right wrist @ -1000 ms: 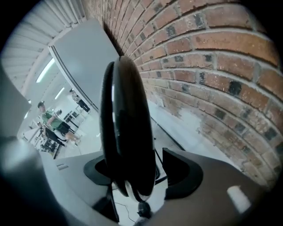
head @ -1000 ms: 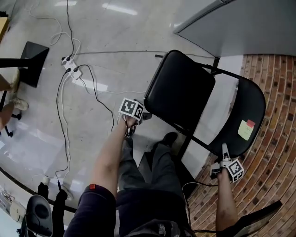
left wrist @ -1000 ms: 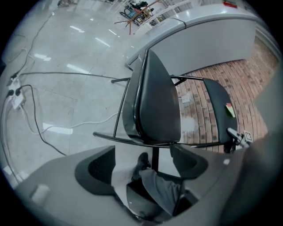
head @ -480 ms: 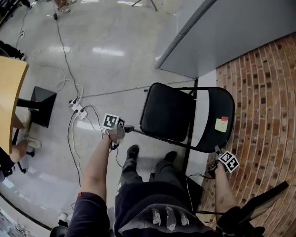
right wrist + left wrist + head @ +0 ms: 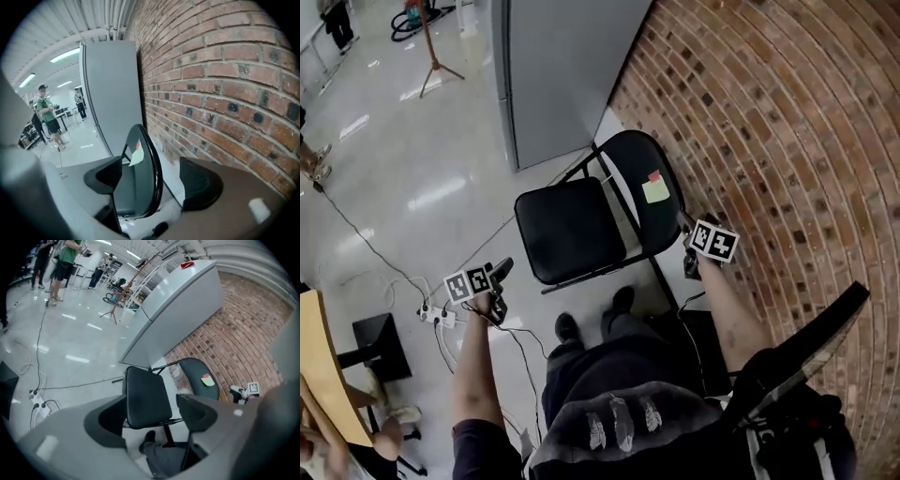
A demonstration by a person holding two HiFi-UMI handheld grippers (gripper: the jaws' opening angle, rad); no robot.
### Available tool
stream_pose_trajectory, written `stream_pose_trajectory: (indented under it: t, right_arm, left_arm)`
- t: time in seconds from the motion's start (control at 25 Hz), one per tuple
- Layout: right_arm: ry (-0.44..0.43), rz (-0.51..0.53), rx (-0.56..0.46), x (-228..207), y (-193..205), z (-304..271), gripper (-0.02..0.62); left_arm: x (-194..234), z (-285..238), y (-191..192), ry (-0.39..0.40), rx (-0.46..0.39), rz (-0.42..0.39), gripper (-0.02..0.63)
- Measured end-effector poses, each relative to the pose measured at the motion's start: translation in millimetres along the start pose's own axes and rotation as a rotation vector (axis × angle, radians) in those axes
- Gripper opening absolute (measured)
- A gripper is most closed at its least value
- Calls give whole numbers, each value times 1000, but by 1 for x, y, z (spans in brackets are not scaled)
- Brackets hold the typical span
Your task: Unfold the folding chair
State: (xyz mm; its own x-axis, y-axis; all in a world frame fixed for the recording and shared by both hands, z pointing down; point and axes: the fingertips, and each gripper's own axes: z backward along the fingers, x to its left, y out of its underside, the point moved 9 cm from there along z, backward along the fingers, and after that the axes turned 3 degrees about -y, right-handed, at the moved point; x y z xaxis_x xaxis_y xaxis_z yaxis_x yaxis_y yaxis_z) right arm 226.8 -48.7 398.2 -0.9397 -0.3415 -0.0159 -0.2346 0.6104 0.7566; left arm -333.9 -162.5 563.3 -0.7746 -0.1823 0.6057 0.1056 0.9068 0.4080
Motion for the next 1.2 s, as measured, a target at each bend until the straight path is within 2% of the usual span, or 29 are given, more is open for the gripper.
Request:
stream_pose_trajectory:
  t: [0.08,0.16,0.24,0.32,0.4,0.52,0.68,0.76,0.8,0.84,0.88,0.96,1.08,1.2]
  right_arm:
    - [-53,16,-39,10,-4,5,388]
    - [-159,-4,-69,17,-10,4,388]
    - [-301,-77,-87,20,-15,4,387]
    - [-404,-81,-102,19,-24,13,370]
    - [-502,-43,-111,28,-32,19,330]
    - [-744,-13,-120,75,-40,-3,227]
    - [-946,104,-97,135,-49,-6,129]
    - [-1047,131,-66,158,-49,-7,67]
    - [-1103,139,-43,171,-48,-6,2]
    - [-1155,150,-20,186,-47,-4,2]
    - [-1196,168,0,199,-46,-1,2]
    - [-1245,203,27,215,-43,2,2]
    - [-1313,220,49,232,-38,10,2]
    - [-1380,269,48,252,-24,30,2]
  left_arm:
    - [-19,-7,-3,17,10,-27,344]
    - [-42,-9,-1,12,-8,-57,343]
    - [-73,-9,0,20,-67,-74,291]
    - [-114,-11,-1,86,-125,-76,270]
    - [-135,-12,1,103,-125,-68,254]
    - [-127,2,0,47,-133,-39,251]
    - [-115,32,3,4,-204,31,239]
    - [-115,54,6,-13,-275,51,220]
    - [-114,68,6,-28,-328,60,165]
    - [-114,84,7,-43,-385,74,63]
    - [-115,98,7,-52,-436,89,5]
    - [-119,116,9,-61,-483,112,3]
    - [-129,126,17,-105,-468,99,3]
    - [-137,142,33,-109,-479,100,3]
